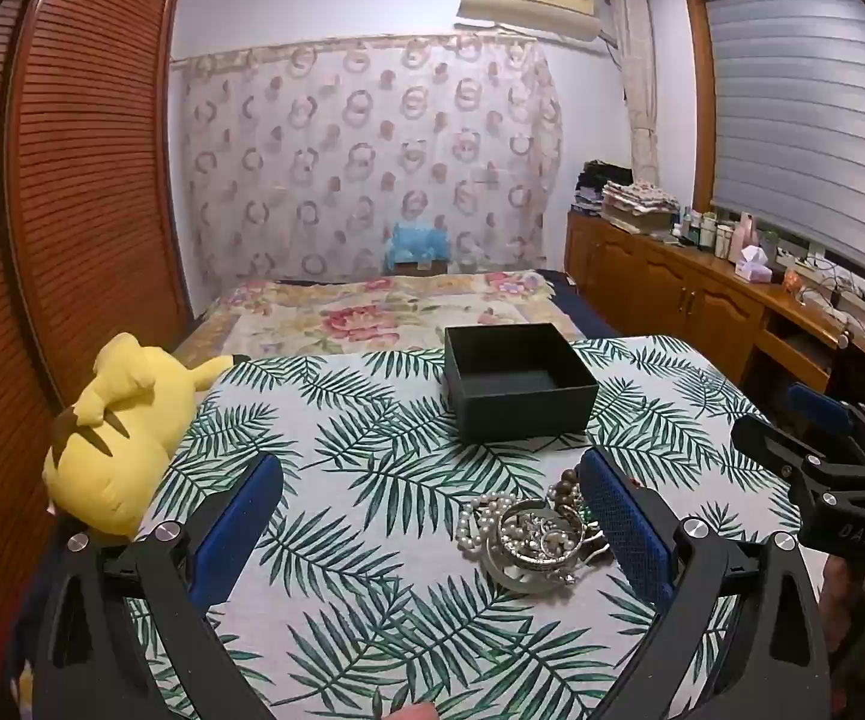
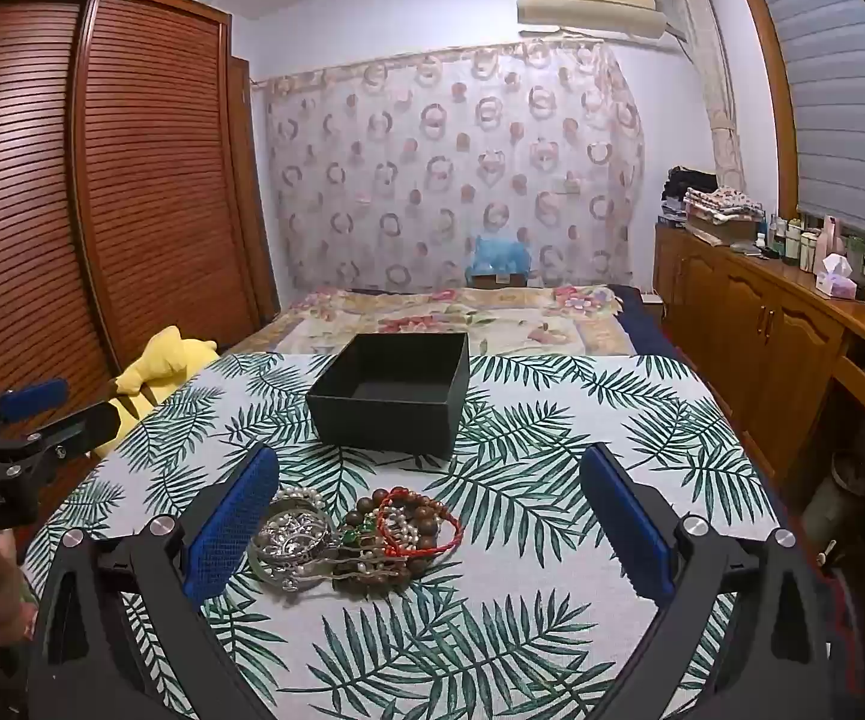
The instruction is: Organize jewelry
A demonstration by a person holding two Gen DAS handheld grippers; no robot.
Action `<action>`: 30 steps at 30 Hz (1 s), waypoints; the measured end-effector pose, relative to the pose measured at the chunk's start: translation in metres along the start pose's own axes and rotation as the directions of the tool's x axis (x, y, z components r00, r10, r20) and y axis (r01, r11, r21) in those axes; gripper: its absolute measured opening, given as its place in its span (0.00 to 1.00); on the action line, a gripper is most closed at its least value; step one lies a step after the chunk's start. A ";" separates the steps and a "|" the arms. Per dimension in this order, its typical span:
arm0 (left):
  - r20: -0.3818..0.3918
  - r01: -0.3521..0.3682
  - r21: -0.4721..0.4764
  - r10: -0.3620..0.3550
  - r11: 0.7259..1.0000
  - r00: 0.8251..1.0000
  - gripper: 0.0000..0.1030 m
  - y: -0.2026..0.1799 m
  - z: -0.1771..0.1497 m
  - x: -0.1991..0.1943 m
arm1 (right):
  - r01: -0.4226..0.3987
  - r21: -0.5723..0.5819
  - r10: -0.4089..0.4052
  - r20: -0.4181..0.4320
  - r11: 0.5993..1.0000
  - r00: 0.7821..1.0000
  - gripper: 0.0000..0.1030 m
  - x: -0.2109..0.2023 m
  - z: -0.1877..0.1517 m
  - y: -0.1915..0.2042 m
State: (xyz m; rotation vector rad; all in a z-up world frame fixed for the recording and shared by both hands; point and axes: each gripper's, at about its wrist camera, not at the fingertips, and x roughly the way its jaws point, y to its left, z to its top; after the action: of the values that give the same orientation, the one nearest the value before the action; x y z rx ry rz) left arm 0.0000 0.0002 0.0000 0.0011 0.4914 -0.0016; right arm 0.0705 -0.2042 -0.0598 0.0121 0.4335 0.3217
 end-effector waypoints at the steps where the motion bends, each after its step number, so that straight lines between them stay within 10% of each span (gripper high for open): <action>1: 0.000 -0.002 0.003 0.002 1.000 1.000 0.93 0.000 0.000 0.000 | -0.001 0.002 0.001 0.000 1.000 1.000 0.98 0.000 0.000 0.000; 30: 0.003 -0.002 0.009 0.002 1.000 1.000 0.93 -0.004 0.000 0.001 | -0.005 0.005 0.005 0.008 1.000 1.000 0.98 -0.002 -0.001 0.001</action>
State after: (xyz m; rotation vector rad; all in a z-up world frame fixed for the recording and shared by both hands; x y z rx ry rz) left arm 0.0009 -0.0036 -0.0007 0.0105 0.4885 -0.0019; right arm 0.0685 -0.2043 -0.0596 0.0191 0.4261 0.3255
